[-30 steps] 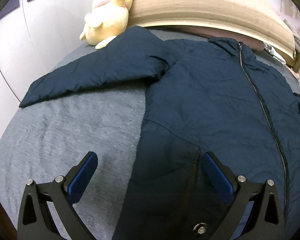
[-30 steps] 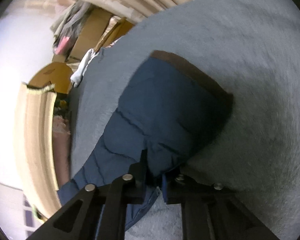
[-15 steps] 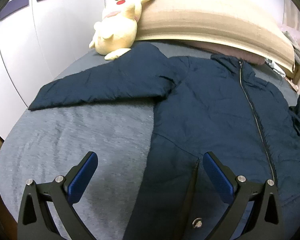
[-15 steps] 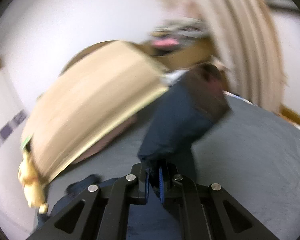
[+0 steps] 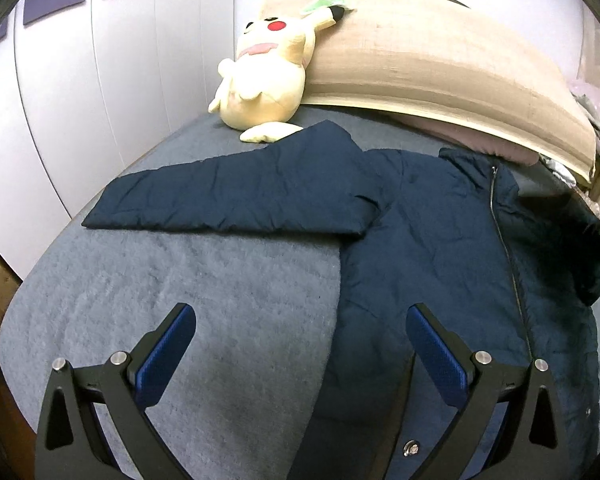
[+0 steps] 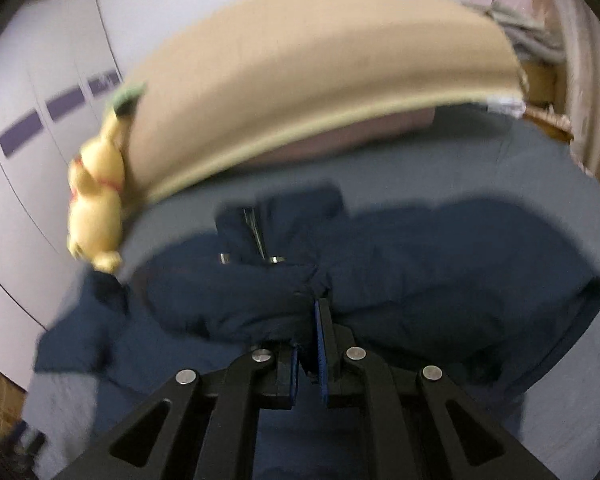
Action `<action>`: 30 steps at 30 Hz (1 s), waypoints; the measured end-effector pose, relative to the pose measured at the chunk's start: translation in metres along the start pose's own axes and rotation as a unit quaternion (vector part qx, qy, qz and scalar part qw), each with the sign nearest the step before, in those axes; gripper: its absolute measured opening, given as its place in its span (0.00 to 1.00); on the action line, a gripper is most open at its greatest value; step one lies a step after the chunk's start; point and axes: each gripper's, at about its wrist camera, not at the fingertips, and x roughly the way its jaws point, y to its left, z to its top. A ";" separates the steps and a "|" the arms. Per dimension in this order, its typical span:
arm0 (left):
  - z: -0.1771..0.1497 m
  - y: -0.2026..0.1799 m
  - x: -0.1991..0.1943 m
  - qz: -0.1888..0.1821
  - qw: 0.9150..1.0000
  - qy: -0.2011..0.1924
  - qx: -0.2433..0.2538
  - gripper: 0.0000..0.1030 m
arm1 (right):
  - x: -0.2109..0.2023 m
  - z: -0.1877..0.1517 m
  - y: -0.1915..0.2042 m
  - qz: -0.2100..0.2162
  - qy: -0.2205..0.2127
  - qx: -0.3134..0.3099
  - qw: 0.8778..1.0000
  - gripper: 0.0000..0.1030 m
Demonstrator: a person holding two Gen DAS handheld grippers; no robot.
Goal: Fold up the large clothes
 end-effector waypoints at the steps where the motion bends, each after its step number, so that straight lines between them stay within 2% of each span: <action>1: 0.001 -0.001 -0.001 -0.001 1.000 -0.001 0.000 1.00 | 0.012 -0.007 0.000 -0.005 0.014 0.002 1.000 0.08; 6: 0.016 -0.018 0.001 -0.027 1.000 -0.001 0.009 1.00 | 0.037 -0.022 0.002 -0.020 0.048 -0.011 0.999 0.09; 11: 0.032 -0.049 0.008 -0.079 0.997 0.018 0.018 1.00 | 0.039 -0.022 -0.003 0.006 0.069 -0.006 0.998 0.14; 15: 0.048 -0.081 0.020 -0.138 0.989 0.052 0.011 1.00 | 0.040 -0.023 0.000 0.013 0.077 -0.023 0.997 0.18; 18: 0.056 -0.100 0.027 -0.164 0.984 0.072 0.007 1.00 | 0.042 -0.022 0.005 0.004 0.071 -0.043 0.997 0.22; 20: 0.057 -0.107 0.025 -0.166 0.983 0.074 0.007 1.00 | 0.044 -0.022 0.008 -0.003 0.071 -0.057 0.996 0.28; 21: 0.058 -0.110 0.024 -0.167 0.983 0.073 0.009 1.00 | 0.044 -0.022 0.009 -0.009 0.075 -0.068 0.995 0.38; 22: 0.058 -0.112 0.023 -0.167 0.983 0.072 0.011 1.00 | 0.043 -0.024 0.010 -0.016 0.079 -0.078 0.994 0.68; 23: 0.055 -0.113 0.020 -0.168 0.983 0.070 0.014 1.00 | 0.043 -0.024 0.013 -0.020 0.085 -0.093 0.992 0.80; 25: 0.053 -0.112 0.019 -0.165 0.984 0.068 0.019 1.00 | 0.037 -0.024 0.016 -0.032 0.080 -0.111 0.990 0.81; 30: 0.048 -0.098 0.024 -0.166 0.983 0.074 0.003 1.00 | 0.040 -0.018 0.010 -0.043 0.102 -0.089 0.990 0.81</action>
